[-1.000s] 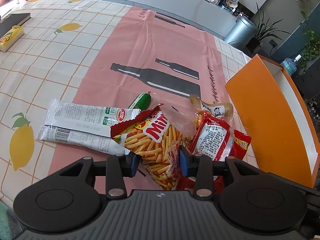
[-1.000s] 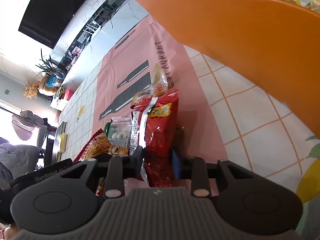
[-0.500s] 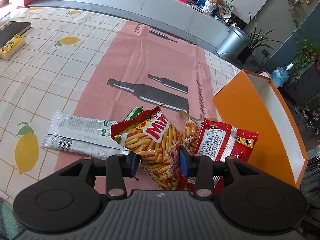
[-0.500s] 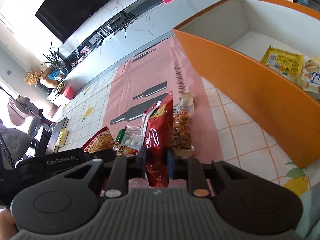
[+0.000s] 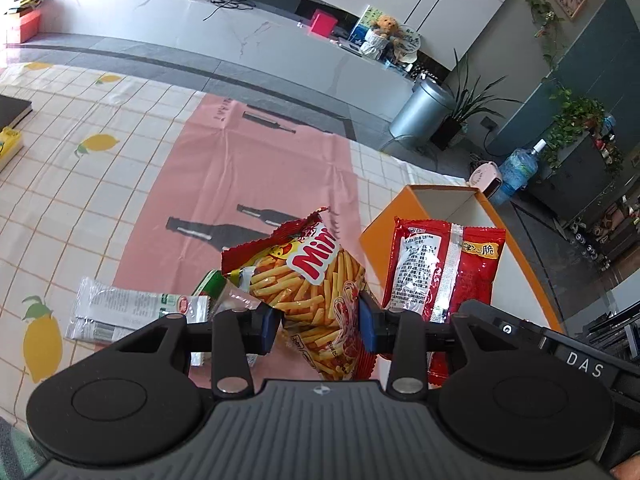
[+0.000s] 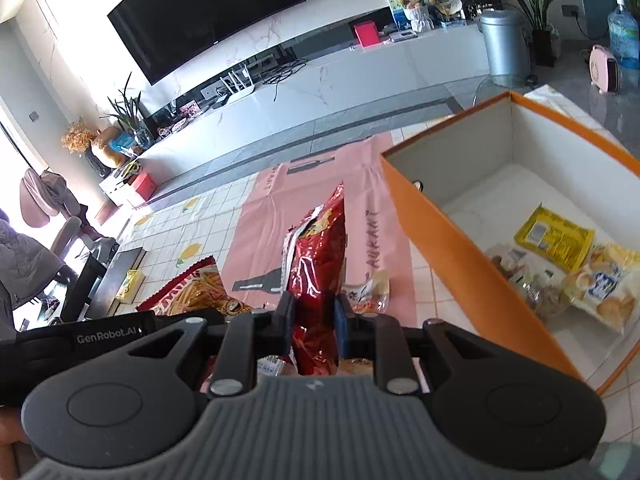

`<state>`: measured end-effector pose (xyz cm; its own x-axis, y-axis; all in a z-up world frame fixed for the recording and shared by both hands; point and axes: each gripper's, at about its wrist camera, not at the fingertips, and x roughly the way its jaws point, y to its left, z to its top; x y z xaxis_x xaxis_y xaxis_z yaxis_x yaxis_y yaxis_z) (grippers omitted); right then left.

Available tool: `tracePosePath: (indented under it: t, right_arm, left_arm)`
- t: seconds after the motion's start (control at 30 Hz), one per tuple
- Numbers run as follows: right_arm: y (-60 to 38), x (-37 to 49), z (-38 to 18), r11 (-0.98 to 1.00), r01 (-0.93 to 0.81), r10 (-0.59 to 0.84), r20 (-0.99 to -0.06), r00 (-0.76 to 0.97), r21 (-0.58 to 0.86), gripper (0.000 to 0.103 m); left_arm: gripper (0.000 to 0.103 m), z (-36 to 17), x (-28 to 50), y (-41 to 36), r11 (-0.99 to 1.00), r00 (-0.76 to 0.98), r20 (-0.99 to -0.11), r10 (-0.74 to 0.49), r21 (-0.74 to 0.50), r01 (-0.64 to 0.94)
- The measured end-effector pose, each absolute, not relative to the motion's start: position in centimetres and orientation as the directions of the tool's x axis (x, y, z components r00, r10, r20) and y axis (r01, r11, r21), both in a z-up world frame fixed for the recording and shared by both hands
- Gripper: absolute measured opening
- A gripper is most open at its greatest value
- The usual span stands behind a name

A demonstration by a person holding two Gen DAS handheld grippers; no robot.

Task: Organize snacks
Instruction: 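Carry both bags into the orange box and open both tools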

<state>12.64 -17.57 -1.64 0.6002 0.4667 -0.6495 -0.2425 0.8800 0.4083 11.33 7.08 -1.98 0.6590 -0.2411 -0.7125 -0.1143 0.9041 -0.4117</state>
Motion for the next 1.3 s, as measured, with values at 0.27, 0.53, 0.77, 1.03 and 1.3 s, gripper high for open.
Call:
tracePosePath:
  t: [0.27,0.53,0.77,1.03,1.3]
  right_arm:
    - [-21.5,14.8,2.8,0.911,-0.249,0.408,-0.629,0.662,0.328,0.017]
    - [-25.6,18.0,4.9,0.95,-0.222,0.311,-0.64,0.703,0.218,0.017]
    - [-28.9,21.4,3.5,0.97,-0.214,0.234,-0.694,0.681,0.117,0.0]
    - [-31.8,25.5,-1.4,0.978,-0.18,0.196,-0.763,0.617,0.106,0.0]
    - [-32.2,28.0,-5.2,0.976,-0.196,0.195,-0.801,0.566,0.099,0.0]
  left_arm:
    - [0.045,1.6,14.4,2.5,0.913,0.698,-0.65,-0.301,-0.408,0.015]
    - [0.045,3.0,18.8,-3.6,0.915,0.681,-0.632,-0.371,-0.374,0.153]
    - [0.045,0.9,22.7,-9.1,0.915,0.606,-0.686,-0.403,-0.328,0.236]
    - [0.045,-2.8,25.7,-13.1,0.918,0.528,-0.758,-0.383,-0.249,0.309]
    - [0.044,-5.3,27.5,-14.7,0.921,0.477,-0.804,-0.356,-0.215,0.325]
